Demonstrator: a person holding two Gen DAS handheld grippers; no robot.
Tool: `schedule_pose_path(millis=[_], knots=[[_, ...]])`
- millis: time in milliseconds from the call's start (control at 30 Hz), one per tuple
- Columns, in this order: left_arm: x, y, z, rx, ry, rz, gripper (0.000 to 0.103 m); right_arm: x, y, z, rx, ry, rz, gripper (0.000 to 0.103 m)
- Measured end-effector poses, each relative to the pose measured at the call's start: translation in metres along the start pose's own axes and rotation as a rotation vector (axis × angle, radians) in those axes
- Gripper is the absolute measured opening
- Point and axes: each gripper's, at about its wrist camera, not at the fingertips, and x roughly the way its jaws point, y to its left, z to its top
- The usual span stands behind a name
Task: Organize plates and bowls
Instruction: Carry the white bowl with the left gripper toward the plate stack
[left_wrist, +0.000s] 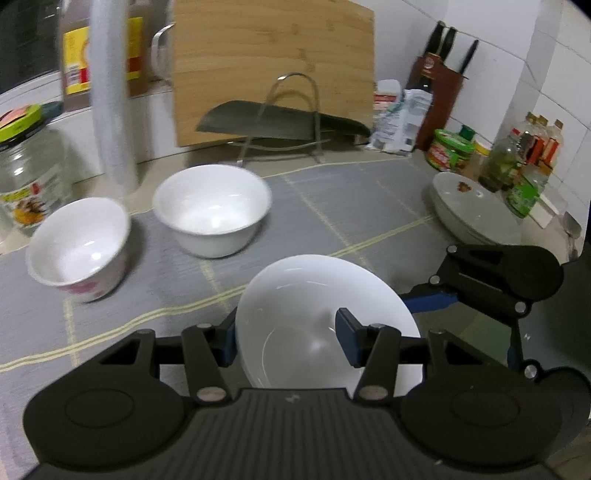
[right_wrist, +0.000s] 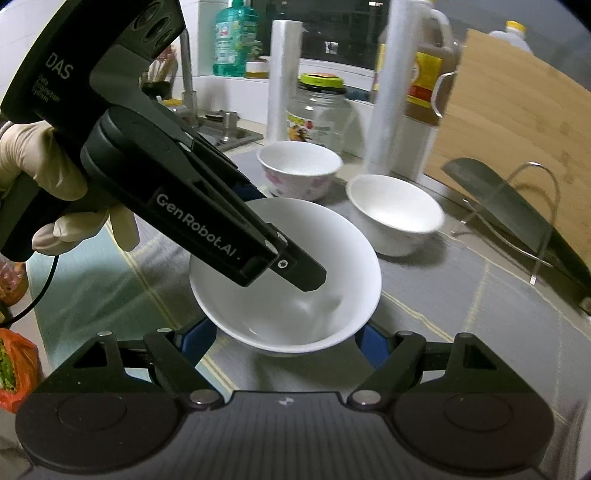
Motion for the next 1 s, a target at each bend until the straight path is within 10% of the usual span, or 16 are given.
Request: schedule_pose_path(millis=[1000], knots=[[0.061,-0.072,0.019,0.017,0.026,-0.085,0.053,-0.035,-0.057,-0.046,0.043,0.087,-0.061,0.085]])
